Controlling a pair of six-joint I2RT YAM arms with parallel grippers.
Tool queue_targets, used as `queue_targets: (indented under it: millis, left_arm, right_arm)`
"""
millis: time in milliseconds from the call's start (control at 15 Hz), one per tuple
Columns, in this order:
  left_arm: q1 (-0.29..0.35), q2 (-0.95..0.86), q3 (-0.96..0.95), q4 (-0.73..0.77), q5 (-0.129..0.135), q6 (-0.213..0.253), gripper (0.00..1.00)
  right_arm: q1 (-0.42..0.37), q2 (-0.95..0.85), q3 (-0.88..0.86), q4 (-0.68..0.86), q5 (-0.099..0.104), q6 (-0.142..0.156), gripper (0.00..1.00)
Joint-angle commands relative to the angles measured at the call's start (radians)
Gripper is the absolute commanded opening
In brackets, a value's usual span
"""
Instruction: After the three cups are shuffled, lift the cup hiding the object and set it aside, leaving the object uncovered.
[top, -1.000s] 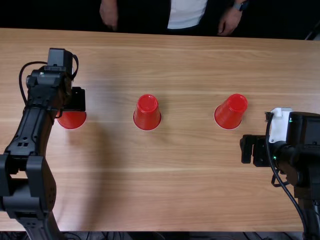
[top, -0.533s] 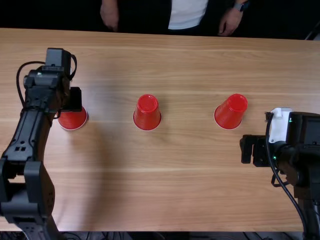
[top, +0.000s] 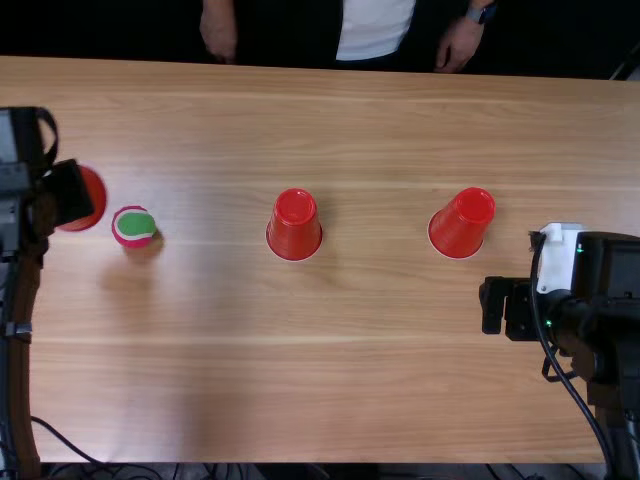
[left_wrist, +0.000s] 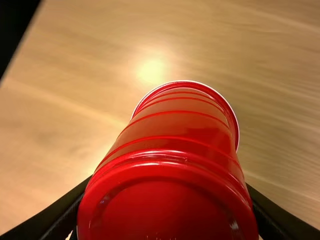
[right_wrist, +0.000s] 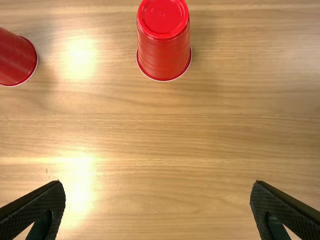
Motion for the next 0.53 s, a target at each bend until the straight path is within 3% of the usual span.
queue_targets:
  millis: [0, 67, 467]
  left_arm:
    - [0.025, -0.021, -0.066, -0.008, -0.077, -0.021, 0.30]
    - [0.030, -0.024, -0.096, -0.006, -0.096, -0.021, 0.30]
    - [0.093, -0.037, -0.313, 0.014, -0.096, -0.014, 0.41]
  right_arm:
    - [0.015, -0.039, -0.009, 0.000, 0.002, 0.003, 1.00]
    - [0.013, -0.041, -0.007, 0.000, 0.002, 0.003, 1.00]
    - [0.010, -0.041, 0.008, -0.005, 0.002, -0.001, 1.00]
